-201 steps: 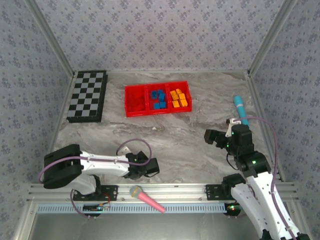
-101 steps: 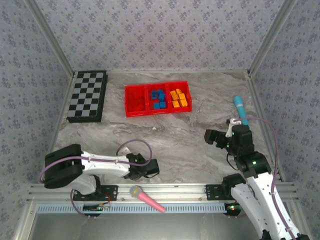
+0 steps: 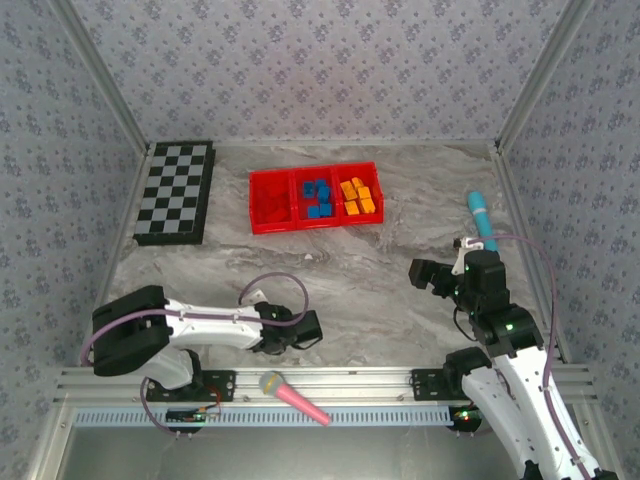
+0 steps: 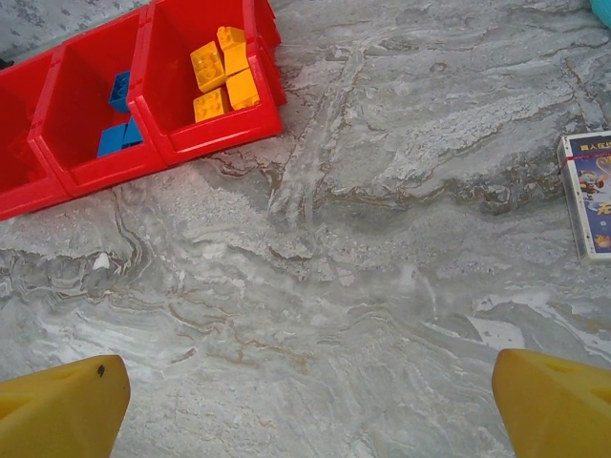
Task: Sort the legos into containers by color
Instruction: Pick up the lego from the middle-left of the table, then place the lego in the container.
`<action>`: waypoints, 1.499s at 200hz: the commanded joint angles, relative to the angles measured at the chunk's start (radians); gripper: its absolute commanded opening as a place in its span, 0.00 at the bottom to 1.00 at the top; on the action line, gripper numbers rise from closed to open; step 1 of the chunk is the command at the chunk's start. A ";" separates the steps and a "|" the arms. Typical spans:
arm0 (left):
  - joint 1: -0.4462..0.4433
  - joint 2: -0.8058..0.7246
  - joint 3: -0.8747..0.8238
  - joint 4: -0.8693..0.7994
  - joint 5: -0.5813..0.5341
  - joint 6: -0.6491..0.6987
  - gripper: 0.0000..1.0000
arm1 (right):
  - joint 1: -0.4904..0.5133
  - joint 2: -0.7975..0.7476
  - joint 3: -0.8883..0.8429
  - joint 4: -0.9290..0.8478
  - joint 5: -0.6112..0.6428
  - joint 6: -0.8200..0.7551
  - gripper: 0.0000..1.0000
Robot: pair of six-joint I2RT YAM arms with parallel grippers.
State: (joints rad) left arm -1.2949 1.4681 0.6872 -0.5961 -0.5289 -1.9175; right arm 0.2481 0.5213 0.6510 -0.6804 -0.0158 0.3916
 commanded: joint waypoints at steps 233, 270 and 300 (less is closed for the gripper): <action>0.845 0.431 0.889 0.066 0.228 1.308 0.35 | -0.005 -0.007 0.018 -0.034 0.038 -0.016 0.99; 0.880 0.583 1.071 -0.012 0.299 1.332 0.45 | -0.003 -0.006 0.011 -0.030 0.046 -0.013 0.99; 0.895 0.593 1.095 0.010 0.331 1.356 0.63 | -0.003 0.002 0.013 -0.034 0.060 -0.011 0.99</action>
State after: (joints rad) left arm -0.4175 2.0617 1.7344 -0.5571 -0.2459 -0.6014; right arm 0.2481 0.5217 0.6514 -0.6930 0.0132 0.3920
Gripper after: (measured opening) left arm 0.552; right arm 0.994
